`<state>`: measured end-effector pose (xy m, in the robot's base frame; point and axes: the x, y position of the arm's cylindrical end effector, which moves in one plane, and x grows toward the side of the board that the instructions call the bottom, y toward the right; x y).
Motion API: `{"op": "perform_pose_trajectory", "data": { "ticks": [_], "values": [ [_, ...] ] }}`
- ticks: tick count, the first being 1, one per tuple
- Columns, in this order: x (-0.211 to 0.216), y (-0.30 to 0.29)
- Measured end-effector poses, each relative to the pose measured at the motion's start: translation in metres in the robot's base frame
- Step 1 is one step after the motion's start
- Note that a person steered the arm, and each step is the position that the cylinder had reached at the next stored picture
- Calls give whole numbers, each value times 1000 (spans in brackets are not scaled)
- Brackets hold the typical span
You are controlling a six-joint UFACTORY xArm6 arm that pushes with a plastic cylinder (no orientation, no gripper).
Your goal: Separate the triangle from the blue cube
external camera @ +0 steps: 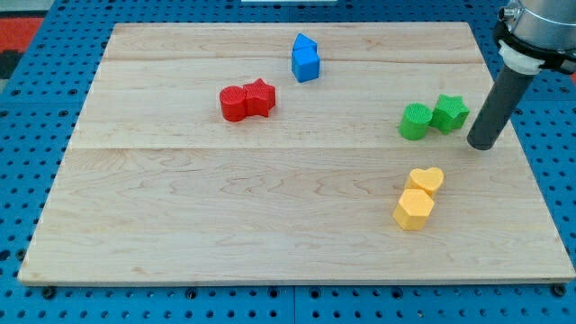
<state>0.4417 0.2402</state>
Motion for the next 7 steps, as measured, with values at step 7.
{"op": "perform_pose_trajectory", "data": {
  "ticks": [7],
  "values": [
    [-122,-168]
  ]
}}
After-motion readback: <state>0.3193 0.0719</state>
